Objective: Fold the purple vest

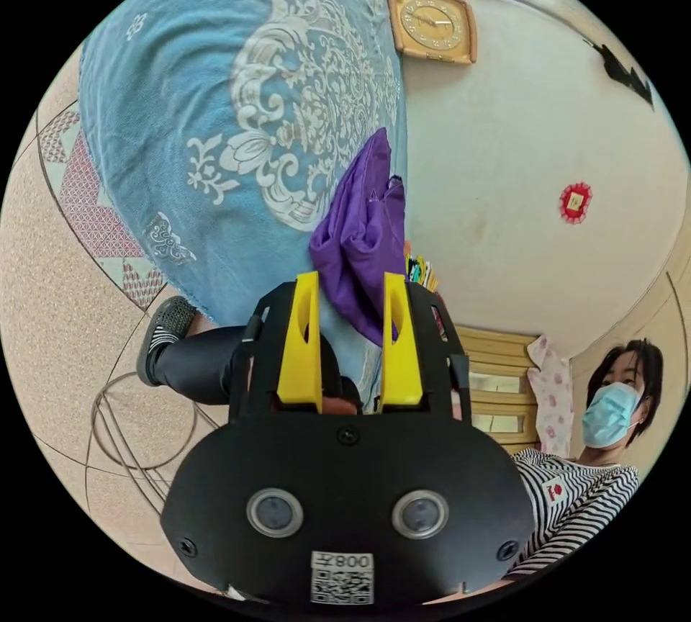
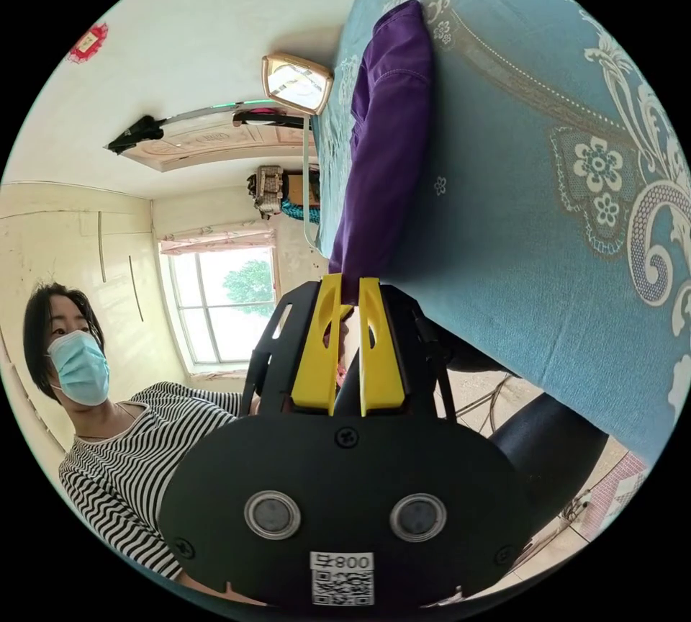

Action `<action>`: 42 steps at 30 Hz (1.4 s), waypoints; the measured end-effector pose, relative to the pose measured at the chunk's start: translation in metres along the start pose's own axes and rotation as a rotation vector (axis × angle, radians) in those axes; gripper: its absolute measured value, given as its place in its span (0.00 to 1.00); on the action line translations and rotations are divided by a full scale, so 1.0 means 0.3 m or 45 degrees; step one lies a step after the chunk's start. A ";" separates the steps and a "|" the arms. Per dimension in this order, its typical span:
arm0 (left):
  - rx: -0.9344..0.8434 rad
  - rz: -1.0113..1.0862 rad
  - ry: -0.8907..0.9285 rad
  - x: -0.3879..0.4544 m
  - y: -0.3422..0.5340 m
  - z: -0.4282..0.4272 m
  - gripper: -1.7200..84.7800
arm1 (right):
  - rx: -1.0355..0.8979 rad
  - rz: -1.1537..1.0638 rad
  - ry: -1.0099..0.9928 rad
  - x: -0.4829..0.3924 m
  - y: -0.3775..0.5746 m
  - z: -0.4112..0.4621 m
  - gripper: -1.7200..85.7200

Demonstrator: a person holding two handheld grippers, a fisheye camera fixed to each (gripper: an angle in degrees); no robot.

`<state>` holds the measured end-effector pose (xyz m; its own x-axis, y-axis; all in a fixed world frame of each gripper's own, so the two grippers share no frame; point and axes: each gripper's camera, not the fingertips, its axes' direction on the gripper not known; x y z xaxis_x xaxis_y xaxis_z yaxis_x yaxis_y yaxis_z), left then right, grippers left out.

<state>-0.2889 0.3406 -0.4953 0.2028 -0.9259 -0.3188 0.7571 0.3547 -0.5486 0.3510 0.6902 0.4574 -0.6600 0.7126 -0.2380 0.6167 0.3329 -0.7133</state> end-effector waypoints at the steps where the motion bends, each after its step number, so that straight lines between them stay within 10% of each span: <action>1: 0.011 -0.005 0.032 -0.005 -0.007 -0.007 0.16 | -0.001 -0.001 0.003 -0.008 0.006 0.005 0.05; 42: -0.317 0.449 0.436 0.316 0.609 0.013 0.05 | 0.392 -0.234 -0.197 -0.645 1.326 -0.105 0.04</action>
<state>-0.1291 0.3170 -0.6227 0.1725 -0.6645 -0.7271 0.5014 0.6946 -0.5159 0.7377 0.7042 0.2406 -0.8188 0.5491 -0.1676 0.3400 0.2285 -0.9122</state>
